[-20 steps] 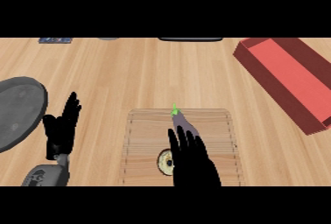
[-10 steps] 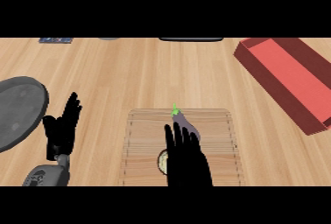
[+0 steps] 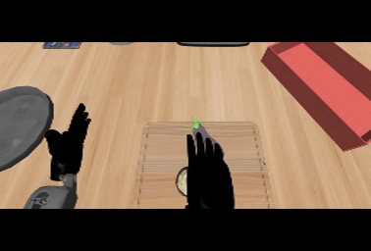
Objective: Pick the cupcake from the cutting board and place it in the cardboard box
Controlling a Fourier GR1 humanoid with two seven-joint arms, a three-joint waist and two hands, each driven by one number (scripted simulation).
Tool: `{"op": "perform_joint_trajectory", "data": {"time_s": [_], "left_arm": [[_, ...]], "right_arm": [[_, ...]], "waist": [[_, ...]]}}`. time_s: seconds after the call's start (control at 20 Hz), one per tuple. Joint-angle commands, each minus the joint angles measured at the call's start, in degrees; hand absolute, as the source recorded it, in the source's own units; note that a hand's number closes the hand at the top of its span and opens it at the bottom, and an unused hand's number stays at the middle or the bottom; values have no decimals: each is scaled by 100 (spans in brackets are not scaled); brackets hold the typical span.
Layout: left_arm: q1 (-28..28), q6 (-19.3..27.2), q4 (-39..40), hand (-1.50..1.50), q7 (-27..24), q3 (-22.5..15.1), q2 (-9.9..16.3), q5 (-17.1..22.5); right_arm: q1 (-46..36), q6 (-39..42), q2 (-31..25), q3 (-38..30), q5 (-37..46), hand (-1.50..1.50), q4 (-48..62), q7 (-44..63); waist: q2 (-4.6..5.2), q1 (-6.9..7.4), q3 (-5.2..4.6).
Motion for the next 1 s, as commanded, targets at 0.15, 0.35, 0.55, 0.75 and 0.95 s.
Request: {"op": "perform_joint_trajectory", "data": {"time_s": [0.15, 0.35, 0.55, 0.75, 0.95], "left_arm": [[-39, -96, -219, 0, 146, 93, 96, 64], [173, -1, -195, 0, 10, -16, -59, -76], [142, 42, 2, 0, -206, -62, -197, -161], [82, 3, -141, 0, -23, 55, -47, -139], [228, -46, -202, 0, -70, 70, -121, -87]], "right_arm": [[-450, 5, 136, -40, -318, -150, 609, 1242], [-376, -83, 136, 133, -323, -150, 540, 1278], [-415, -291, 136, 95, -394, -150, 973, 1065], [-254, -746, 137, 287, -289, -150, 1491, 718], [-502, -695, 137, 217, -463, -150, 1298, 954]], "waist": [[2, 50, 3], [-6, 16, 4], [4, 11, 4], [6, 20, 6], [0, 27, 5]]}}
